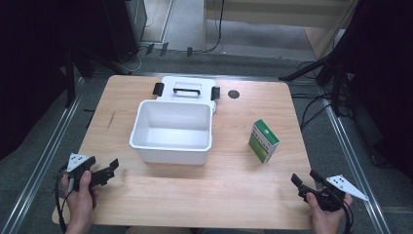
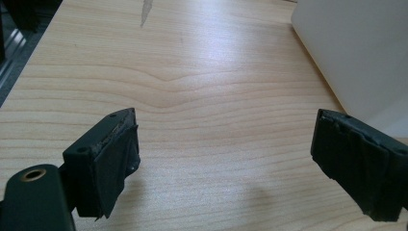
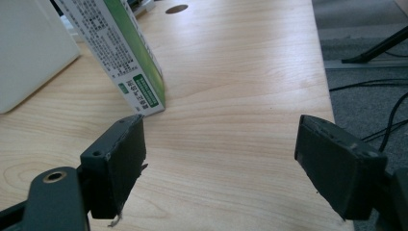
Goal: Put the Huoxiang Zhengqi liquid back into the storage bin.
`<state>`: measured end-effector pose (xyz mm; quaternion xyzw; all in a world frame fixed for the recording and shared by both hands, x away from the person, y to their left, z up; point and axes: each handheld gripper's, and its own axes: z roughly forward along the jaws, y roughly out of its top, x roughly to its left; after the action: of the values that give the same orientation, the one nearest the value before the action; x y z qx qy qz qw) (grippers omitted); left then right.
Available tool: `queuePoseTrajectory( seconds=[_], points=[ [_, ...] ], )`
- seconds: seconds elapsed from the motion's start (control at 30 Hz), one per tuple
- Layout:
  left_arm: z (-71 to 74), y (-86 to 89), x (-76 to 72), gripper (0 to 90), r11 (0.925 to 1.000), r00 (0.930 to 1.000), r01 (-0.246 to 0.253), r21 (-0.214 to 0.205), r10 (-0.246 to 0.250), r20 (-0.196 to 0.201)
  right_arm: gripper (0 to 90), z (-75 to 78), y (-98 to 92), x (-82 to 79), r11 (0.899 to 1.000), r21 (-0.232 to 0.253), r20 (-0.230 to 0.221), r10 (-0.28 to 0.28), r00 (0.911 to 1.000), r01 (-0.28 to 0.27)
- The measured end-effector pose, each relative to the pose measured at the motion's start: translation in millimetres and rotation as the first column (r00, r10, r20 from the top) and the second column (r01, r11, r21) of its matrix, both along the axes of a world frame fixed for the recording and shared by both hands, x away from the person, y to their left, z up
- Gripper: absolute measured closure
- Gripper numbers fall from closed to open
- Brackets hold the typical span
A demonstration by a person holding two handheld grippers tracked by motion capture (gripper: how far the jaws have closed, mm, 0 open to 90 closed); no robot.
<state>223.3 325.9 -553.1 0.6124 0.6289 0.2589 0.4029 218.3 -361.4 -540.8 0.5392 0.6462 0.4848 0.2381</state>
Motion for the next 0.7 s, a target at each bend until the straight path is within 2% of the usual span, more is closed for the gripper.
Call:
queuePoseTrajectory(
  seconds=[0.47,0.53,0.6,0.63,0.7],
  points=[
    [0.0,0.2,0.3,10.4,1.0,1.0,0.001,-0.001,-0.001,0.0,20.5,-0.6,9.8,4.7,0.997,-0.069,-0.037,0.042,0.9984,-0.044],
    [0.0,0.5,0.6,10.5,1.0,1.0,-0.004,0.0,0.004,0.002,20.1,-0.6,11.7,5.6,0.995,-0.078,-0.055,0.051,0.9972,-0.056],
    [0.0,1.0,0.6,10.4,1.0,1.0,-0.002,0.0,0.002,0.003,19.5,-0.5,16.5,9.3,0.993,-0.103,-0.106,0.042,0.9935,-0.053],
    [0.0,1.1,0.5,10.5,1.0,1.0,-0.002,-0.001,0.002,0.003,18.8,0.6,19.1,10.9,0.994,-0.095,-0.118,0.039,0.9923,-0.05],
    [0.3,1.2,-0.1,10.5,1.0,1.0,0.0,-0.001,0.0,0.005,18.6,4.8,24.4,13.5,0.995,-0.058,-0.132,0.077,0.9883,-0.085]
  ],
)
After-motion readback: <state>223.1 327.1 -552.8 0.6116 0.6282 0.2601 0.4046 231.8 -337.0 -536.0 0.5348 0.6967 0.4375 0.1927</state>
